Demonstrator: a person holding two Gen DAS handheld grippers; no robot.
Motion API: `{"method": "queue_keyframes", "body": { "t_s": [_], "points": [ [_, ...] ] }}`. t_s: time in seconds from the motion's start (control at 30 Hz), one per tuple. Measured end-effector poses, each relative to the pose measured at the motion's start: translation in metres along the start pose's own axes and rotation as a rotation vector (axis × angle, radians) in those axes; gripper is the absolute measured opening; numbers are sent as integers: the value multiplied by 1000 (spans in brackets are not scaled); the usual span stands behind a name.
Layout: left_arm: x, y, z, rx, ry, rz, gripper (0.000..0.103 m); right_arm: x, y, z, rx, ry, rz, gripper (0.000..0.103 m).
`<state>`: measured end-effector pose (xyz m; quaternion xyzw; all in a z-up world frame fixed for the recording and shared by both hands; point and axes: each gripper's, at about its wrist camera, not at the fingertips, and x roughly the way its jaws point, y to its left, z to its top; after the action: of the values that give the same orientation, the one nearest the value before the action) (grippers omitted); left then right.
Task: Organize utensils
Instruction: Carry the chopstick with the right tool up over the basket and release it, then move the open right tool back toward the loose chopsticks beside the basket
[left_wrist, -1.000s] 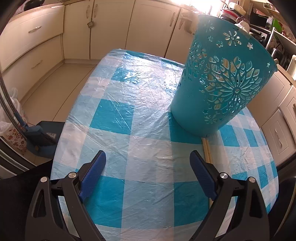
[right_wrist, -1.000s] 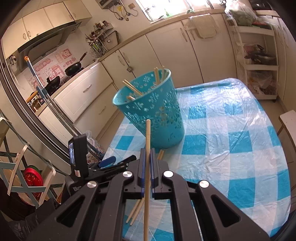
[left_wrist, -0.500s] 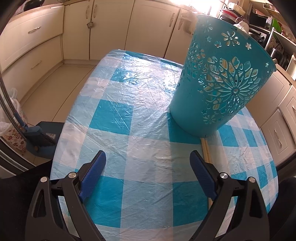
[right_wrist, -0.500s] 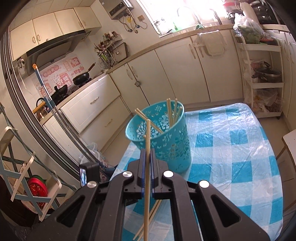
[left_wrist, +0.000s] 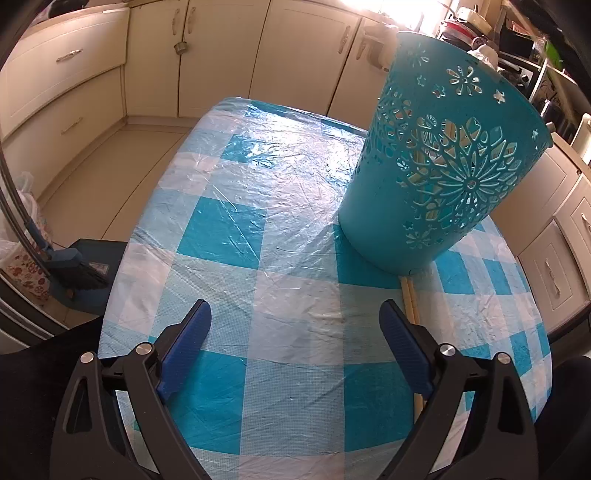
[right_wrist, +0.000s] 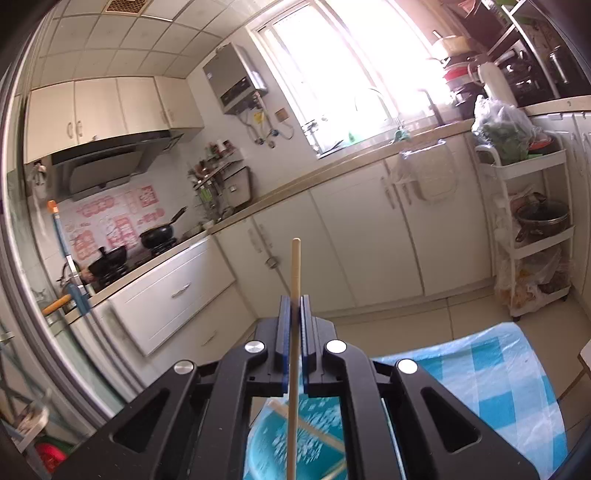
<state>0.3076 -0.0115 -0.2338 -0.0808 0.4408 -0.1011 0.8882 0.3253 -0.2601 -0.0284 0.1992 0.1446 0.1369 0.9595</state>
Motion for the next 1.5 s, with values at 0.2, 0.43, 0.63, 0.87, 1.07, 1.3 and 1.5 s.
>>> {"method": "queue_keyframes", "body": {
  "t_s": [0.2, 0.43, 0.63, 0.87, 1.07, 1.3, 1.5],
  "points": [
    [0, -1, 0, -1, 0, -2, 89, 20, -11, -23, -31, 24, -72, 6],
    [1, -2, 1, -3, -3, 6, 89, 7, -2, -43, -106, 85, -75, 6],
    [0, -1, 1, -11, -7, 17, 89, -37, 10, -49, -143, 75, -58, 16],
    [0, 0, 0, -11, -10, 30, 89, -90, 8, -69, -139, 109, -83, 26],
    [0, 1, 0, -18, -13, 44, 89, -106, -8, -108, -85, 231, -139, 28],
    [0, 2, 0, -23, -13, 54, 89, -100, -18, -156, -49, 410, -174, 28],
    [0, 3, 1, -30, -17, 54, 89, -90, -13, -175, -72, 484, -170, 28]
  ]
}}
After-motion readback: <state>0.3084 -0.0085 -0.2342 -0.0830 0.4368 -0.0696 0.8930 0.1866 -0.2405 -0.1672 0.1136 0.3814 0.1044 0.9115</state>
